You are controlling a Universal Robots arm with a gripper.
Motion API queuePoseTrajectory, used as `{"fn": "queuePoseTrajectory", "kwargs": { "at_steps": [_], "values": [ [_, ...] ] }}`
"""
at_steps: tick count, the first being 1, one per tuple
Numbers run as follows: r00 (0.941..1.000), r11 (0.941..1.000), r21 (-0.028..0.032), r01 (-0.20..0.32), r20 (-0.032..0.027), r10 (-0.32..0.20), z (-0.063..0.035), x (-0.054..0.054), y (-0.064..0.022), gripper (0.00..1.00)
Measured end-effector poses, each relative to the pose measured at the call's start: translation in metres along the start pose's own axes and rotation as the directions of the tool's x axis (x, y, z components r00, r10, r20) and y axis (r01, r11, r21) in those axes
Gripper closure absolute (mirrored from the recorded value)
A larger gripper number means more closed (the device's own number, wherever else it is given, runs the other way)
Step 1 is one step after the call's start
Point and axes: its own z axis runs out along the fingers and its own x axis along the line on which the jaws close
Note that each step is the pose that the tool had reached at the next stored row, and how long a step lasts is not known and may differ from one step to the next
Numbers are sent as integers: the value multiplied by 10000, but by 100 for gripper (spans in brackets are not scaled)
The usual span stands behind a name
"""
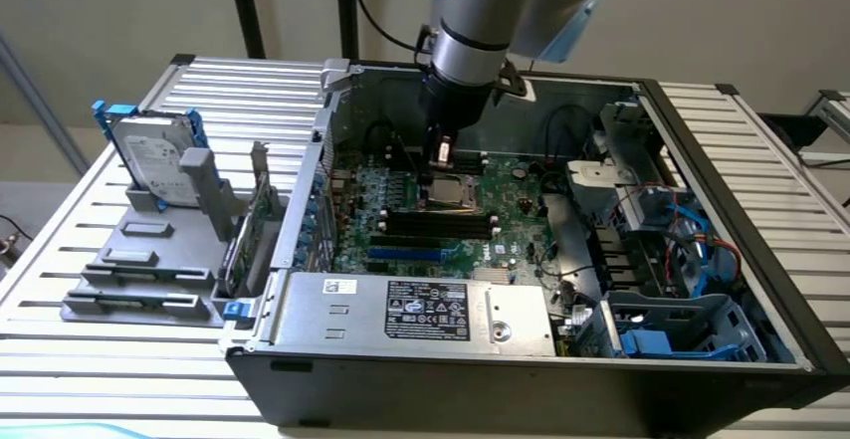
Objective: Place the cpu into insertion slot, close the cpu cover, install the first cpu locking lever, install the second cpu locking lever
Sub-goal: 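Close the cpu cover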
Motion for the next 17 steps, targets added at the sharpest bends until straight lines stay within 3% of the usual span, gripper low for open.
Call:
{"fn": "queuePoseTrajectory", "kwargs": {
  "at_steps": [17],
  "values": [
    [10000,10000,62,15,-96,-14,187,-5,31,89]
  ]
}}
